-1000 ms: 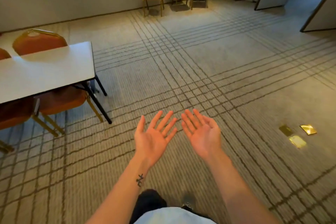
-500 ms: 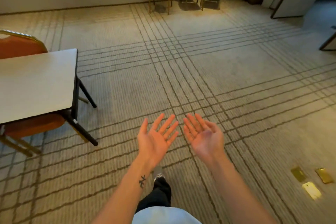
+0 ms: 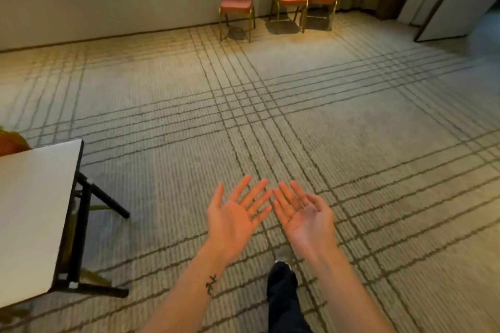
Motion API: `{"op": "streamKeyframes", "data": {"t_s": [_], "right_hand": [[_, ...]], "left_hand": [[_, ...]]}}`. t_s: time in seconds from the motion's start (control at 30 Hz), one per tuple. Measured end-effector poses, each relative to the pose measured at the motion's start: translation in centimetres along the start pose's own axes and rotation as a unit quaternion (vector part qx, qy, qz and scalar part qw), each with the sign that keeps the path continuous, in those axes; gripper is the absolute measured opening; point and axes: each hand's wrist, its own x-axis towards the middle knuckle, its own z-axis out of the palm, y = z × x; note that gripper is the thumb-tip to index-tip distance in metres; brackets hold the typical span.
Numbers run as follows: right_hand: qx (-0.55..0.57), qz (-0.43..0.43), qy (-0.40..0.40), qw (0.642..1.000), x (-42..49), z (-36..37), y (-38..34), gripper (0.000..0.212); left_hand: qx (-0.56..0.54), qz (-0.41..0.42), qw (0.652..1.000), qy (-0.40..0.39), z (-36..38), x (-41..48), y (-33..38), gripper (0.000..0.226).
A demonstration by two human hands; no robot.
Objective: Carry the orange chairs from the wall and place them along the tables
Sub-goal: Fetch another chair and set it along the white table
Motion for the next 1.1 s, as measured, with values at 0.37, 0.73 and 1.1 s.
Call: {"op": "streamKeyframes", "data": {"t_s": [0.37,0.73,1.1], "right_hand": [[-0.024,0.016,-0.026,0.999,24.0,12.5,-12.9,0.050],[-0.065,0.038,-0.016,0.997,48.5,26.3,-17.4,0.042],[-0.041,0.034,-0.034,0.998,69.1,44.9,-20.4,0.044]], "left_hand": [[0.000,0.033,0.999,0.023,10.0,24.0,9.7,0.072],[-0.051,0.054,0.995,0.066,11.3,47.5,23.6,0.070],[-0.063,0.050,0.996,0.045,16.3,67.8,43.1,0.068]]}}
